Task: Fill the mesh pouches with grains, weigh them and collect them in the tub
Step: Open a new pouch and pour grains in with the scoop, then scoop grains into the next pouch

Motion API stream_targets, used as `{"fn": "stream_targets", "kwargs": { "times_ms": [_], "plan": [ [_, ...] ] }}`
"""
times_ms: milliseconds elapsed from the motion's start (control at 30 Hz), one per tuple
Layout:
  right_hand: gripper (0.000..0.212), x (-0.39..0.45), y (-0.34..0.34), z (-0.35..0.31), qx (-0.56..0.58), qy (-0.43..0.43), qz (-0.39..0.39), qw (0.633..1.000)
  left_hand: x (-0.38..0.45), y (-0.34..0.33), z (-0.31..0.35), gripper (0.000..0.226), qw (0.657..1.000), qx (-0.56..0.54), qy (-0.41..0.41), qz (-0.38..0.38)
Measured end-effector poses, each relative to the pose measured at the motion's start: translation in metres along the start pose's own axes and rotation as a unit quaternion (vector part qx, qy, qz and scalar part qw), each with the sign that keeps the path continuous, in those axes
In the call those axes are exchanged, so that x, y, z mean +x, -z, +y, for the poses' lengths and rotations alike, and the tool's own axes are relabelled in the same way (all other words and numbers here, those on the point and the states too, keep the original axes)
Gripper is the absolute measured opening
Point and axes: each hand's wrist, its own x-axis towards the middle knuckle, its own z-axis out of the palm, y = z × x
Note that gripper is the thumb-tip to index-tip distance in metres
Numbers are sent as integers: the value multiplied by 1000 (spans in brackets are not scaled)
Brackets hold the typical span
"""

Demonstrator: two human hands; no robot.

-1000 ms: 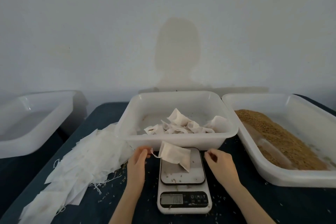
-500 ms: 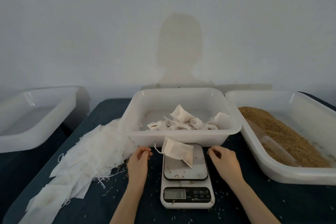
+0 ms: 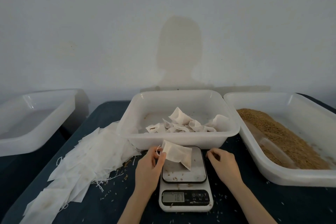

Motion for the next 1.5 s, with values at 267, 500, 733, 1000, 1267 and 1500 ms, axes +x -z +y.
{"fn": "stream_targets", "kwargs": {
  "times_ms": [267, 500, 733, 1000, 1267, 1500],
  "plan": [
    [19, -4, 1, -4, 5, 23, 8, 1000, 7, -2, 6, 22, 999, 11, -19, -26],
    [18, -10, 3, -32, 0, 138, 15, 990, 20, 4, 50, 27, 989, 81, -127, -3],
    [17, -13, 1, -36, 6, 159, 14, 987, 80, 39, 105, 24, 987, 89, -125, 51],
    [22, -11, -1, -10, 14, 61, 18, 998, 149, 37, 70, 26, 982, 176, 30, 54],
    [18, -15, -2, -11, -6, 89, 31, 996, 141, 42, 31, 28, 928, 294, 118, -196],
    [21, -17, -3, -11, -39, 100, 14, 994, 103, 98, 10, 14, 954, 289, 53, 60]
  ]
}}
